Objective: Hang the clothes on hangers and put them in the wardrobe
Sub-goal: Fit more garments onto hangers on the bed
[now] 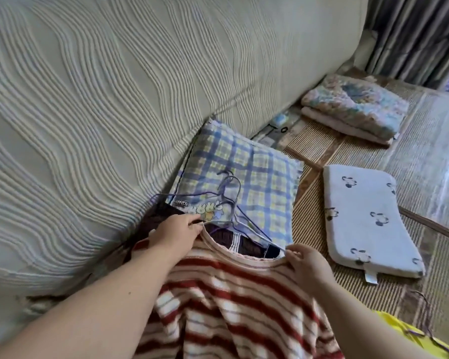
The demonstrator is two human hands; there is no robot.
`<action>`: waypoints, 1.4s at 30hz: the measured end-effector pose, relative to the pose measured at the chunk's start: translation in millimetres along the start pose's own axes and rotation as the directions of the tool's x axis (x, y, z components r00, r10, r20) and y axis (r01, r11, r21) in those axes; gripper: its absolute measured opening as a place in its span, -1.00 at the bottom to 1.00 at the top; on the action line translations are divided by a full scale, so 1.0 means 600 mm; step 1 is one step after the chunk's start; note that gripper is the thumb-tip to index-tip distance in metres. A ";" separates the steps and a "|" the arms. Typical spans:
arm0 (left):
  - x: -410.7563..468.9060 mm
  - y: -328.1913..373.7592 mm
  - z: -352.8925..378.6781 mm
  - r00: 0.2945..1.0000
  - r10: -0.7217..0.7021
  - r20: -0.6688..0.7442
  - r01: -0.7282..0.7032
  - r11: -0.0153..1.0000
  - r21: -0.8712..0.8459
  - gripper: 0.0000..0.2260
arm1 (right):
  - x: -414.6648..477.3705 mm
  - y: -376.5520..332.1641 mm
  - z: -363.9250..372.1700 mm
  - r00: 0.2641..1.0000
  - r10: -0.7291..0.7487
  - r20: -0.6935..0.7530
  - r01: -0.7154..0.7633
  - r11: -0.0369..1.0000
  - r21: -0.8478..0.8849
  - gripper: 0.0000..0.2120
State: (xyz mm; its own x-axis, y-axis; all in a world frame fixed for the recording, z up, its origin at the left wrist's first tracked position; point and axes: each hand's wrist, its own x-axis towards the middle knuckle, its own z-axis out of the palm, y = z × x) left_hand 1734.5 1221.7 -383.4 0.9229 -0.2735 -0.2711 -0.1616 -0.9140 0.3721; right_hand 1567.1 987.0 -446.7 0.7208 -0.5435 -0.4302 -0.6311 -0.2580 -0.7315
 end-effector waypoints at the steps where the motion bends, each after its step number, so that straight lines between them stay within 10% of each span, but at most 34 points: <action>1: 0.006 0.001 0.010 1.000 0.004 0.006 -0.004 1.000 -0.017 -0.64 | 0.010 0.005 0.006 1.000 0.005 -0.003 -0.005 1.000 0.011 -0.85; 5: -0.009 0.005 0.047 0.990 0.086 0.116 -0.072 0.990 -0.119 -0.54 | 0.009 0.010 0.018 0.997 0.060 0.056 -0.062 0.997 0.050 -0.59; 15: -0.206 0.087 0.081 0.928 0.261 0.265 -0.247 0.965 -0.083 -0.51 | -0.160 0.050 -0.051 0.961 -0.259 0.098 0.273 0.828 -0.489 -0.49; 29: -0.827 0.203 0.090 0.624 0.718 0.309 -0.738 0.671 -0.069 -0.53 | -0.811 0.303 -0.239 0.980 -0.066 -0.189 -0.046 0.844 -0.535 -0.45; 42: -1.228 0.362 0.242 0.325 0.821 0.470 -0.827 0.487 -0.280 -0.59 | -1.261 0.612 -0.425 0.818 0.366 -0.444 -0.508 0.822 -0.258 -0.43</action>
State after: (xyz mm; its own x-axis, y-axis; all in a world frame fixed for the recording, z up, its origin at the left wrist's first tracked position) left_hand 968.6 1181.1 -231.4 0.0027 -0.9799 -0.1994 -0.7445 -0.1351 0.6538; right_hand 716.8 1099.9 -254.8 0.2315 -0.8933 -0.3852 -0.9586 -0.1421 -0.2467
